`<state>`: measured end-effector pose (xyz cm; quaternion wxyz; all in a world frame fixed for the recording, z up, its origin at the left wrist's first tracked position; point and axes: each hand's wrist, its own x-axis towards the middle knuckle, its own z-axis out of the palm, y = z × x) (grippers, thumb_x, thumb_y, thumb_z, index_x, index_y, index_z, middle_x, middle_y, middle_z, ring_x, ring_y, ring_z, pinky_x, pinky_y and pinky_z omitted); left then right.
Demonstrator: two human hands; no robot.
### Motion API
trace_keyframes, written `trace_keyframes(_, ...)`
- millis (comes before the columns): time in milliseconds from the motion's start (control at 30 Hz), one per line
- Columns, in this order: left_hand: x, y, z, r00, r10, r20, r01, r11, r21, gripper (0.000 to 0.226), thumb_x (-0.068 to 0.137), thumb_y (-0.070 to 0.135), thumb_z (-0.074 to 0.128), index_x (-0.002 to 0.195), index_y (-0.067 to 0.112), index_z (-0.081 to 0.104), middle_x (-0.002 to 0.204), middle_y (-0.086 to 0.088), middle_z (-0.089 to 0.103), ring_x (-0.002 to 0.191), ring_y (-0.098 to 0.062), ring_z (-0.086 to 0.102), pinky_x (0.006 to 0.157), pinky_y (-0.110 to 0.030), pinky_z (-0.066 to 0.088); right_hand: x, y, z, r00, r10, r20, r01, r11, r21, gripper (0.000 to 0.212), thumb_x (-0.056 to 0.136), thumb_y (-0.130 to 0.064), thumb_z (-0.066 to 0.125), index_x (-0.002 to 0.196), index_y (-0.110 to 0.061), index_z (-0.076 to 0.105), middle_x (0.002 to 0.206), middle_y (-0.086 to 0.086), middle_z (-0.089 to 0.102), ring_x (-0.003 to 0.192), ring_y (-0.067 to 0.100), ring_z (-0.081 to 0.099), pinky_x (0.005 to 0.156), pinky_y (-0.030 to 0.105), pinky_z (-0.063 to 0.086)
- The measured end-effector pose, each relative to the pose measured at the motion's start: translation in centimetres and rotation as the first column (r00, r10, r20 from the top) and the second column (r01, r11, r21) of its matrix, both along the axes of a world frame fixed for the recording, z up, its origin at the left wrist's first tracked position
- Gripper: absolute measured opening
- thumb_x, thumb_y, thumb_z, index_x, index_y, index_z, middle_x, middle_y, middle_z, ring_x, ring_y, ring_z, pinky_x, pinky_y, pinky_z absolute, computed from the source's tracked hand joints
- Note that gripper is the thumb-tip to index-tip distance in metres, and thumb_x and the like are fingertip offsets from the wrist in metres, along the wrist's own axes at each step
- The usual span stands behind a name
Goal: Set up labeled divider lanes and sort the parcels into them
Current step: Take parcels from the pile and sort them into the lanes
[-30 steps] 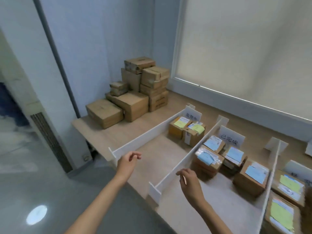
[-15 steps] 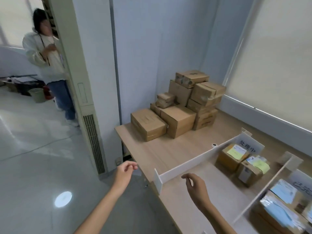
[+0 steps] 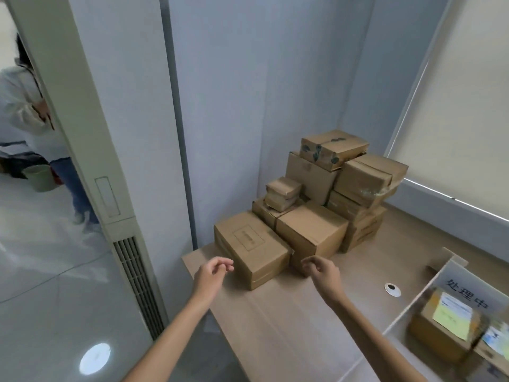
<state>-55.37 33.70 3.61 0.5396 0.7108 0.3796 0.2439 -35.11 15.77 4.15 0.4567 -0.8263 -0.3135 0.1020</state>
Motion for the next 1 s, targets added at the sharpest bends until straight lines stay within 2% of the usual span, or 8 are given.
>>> trace_keyframes(100, 2.4, 4.1, -0.5, 1.000, -0.007, -0.021, 0.006, 1.000, -0.012, 0.029, 0.094, 0.008, 0.046, 0.085, 0.026, 0.067, 0.087, 0.004, 0.071, 0.093, -0.016, 0.063, 0.095, -0.037, 0.048, 3.3, 5.4, 1.6, 0.978, -0.085, -0.191, 0.092, 0.995, 0.029, 0.024, 0.094, -0.005, 0.046, 0.094, -0.013, 0.069, 0.091, 0.005, 0.068, 0.086, 0.017, 0.064, 0.077, 0.030, 0.054)
trace_keyframes(200, 5.7, 8.2, -0.7, 0.997, -0.067, -0.035, 0.065, 0.996, -0.055, 0.026, 0.096, 0.009, 0.046, 0.088, 0.025, 0.065, 0.090, 0.004, 0.069, 0.095, -0.013, 0.062, 0.093, -0.030, 0.046, 7.3, 11.0, 2.9, 0.921, -0.193, -0.339, 0.212, 0.977, 0.019, 0.027, 0.096, -0.006, 0.039, 0.106, -0.007, 0.065, 0.091, 0.010, 0.065, 0.079, 0.022, 0.061, 0.071, 0.031, 0.052)
trace_keyframes(367, 12.5, 15.4, -1.7, 0.978, -0.202, -0.053, 0.192, 0.968, -0.160, 0.025, 0.097, 0.007, 0.042, 0.092, 0.019, 0.064, 0.094, 0.002, 0.068, 0.101, -0.014, 0.061, 0.097, -0.031, 0.045, 14.2, 20.2, 3.6, 0.837, -0.330, -0.436, 0.355, 0.935, -0.026, 0.028, 0.098, -0.013, 0.040, 0.117, -0.004, 0.058, 0.102, 0.013, 0.059, 0.086, 0.024, 0.057, 0.073, 0.033, 0.050)
trace_keyframes(500, 18.3, 20.6, -2.3, 0.961, -0.262, -0.091, 0.249, 0.959, -0.133, 0.027, 0.096, 0.006, 0.044, 0.087, 0.022, 0.064, 0.092, 0.003, 0.068, 0.096, -0.012, 0.063, 0.088, -0.026, 0.049, 18.8, 26.1, 3.4, 0.737, -0.460, -0.496, 0.467, 0.876, -0.118, 0.031, 0.098, -0.018, 0.042, 0.122, -0.003, 0.054, 0.098, 0.010, 0.055, 0.090, 0.025, 0.054, 0.084, 0.039, 0.052)
trace_keyframes(633, 22.6, 24.0, -3.5, 0.933, -0.338, -0.127, 0.323, 0.939, -0.122, 0.025, 0.096, 0.008, 0.044, 0.091, 0.021, 0.065, 0.094, 0.003, 0.068, 0.092, -0.009, 0.062, 0.072, -0.013, 0.045, 21.9, 30.6, 2.1, 0.649, -0.534, -0.542, 0.517, 0.832, -0.201, 0.042, 0.099, -0.025, 0.043, 0.132, 0.001, 0.045, 0.124, 0.018, 0.054, 0.112, 0.035, 0.053, 0.096, 0.043, 0.047)
trace_keyframes(800, 26.1, 26.4, -5.7, 0.912, -0.390, -0.125, 0.365, 0.913, -0.182, 0.027, 0.096, 0.007, 0.043, 0.088, 0.021, 0.064, 0.094, 0.004, 0.067, 0.094, -0.008, 0.061, 0.077, -0.019, 0.046, 25.0, 34.9, -0.5, 0.483, -0.550, -0.681, 0.599, 0.775, -0.201, 0.068, 0.094, -0.044, 0.049, 0.146, -0.008, 0.025, 0.148, 0.013, 0.033, 0.130, 0.039, 0.038, 0.103, 0.052, 0.041)
trace_keyframes(900, 27.1, 27.3, -6.9, 0.911, -0.395, -0.120, 0.364, 0.906, -0.216, 0.027, 0.096, 0.007, 0.044, 0.086, 0.023, 0.064, 0.093, 0.005, 0.067, 0.093, -0.008, 0.061, 0.071, -0.015, 0.044, 25.8, 36.2, -1.9, 0.407, -0.547, -0.732, 0.647, 0.738, -0.192, 0.059, 0.094, -0.037, 0.051, 0.142, -0.010, 0.030, 0.144, 0.015, 0.037, 0.125, 0.040, 0.041, 0.097, 0.055, 0.044)
trace_keyframes(1000, 27.4, 27.8, -7.6, 0.911, -0.397, -0.115, 0.363, 0.901, -0.237, 0.027, 0.096, 0.007, 0.044, 0.088, 0.023, 0.064, 0.095, 0.005, 0.067, 0.091, -0.008, 0.062, 0.070, -0.014, 0.044, 26.1, 36.1, -2.9, 0.381, -0.543, -0.749, 0.693, 0.703, -0.157, 0.055, 0.094, -0.030, 0.052, 0.142, -0.011, 0.032, 0.141, 0.014, 0.042, 0.122, 0.039, 0.045, 0.097, 0.056, 0.044)
